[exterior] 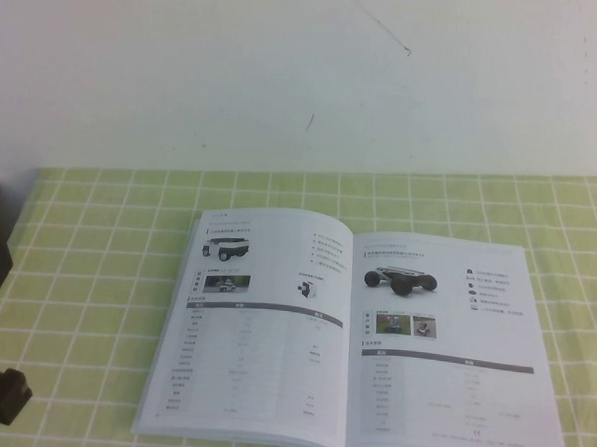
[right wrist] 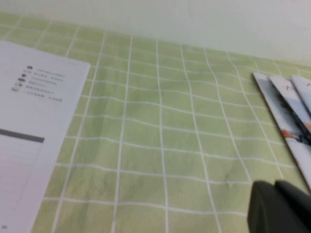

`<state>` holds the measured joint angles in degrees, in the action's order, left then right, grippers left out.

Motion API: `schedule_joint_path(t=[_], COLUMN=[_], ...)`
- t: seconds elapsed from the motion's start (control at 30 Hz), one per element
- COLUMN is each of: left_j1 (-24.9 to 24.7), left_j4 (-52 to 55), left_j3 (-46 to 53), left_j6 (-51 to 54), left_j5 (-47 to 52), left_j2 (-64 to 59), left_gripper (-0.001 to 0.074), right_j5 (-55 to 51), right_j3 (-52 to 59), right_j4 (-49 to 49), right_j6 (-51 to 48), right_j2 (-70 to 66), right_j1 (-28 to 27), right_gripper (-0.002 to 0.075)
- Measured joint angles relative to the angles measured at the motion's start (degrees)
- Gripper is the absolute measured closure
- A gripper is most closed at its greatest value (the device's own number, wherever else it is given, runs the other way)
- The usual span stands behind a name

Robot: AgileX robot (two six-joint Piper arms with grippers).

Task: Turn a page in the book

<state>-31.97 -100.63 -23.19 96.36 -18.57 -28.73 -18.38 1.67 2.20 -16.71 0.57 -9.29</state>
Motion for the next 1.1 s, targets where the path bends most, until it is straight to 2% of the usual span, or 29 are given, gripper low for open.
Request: schedule_joint_path(t=[0.17, 1.1], left_j1=[0.0, 0.0], left_j4=[0.0, 0.0], left_j3=[0.0, 0.0], left_j6=[0.0, 0.1], left_j5=[0.0, -1.6], left_j2=[0.0, 0.0], left_gripper=[0.0738, 0.0738], right_j5=[-1.8, -2.0], right_j3=[-0.3, -0.4], right_j4=[-2.6, -2.7], right_j6=[4.3, 4.6], right_j2=[0.1, 0.1], right_j1=[-0.3, -0.3], right_gripper=[0.0729, 0.0729])
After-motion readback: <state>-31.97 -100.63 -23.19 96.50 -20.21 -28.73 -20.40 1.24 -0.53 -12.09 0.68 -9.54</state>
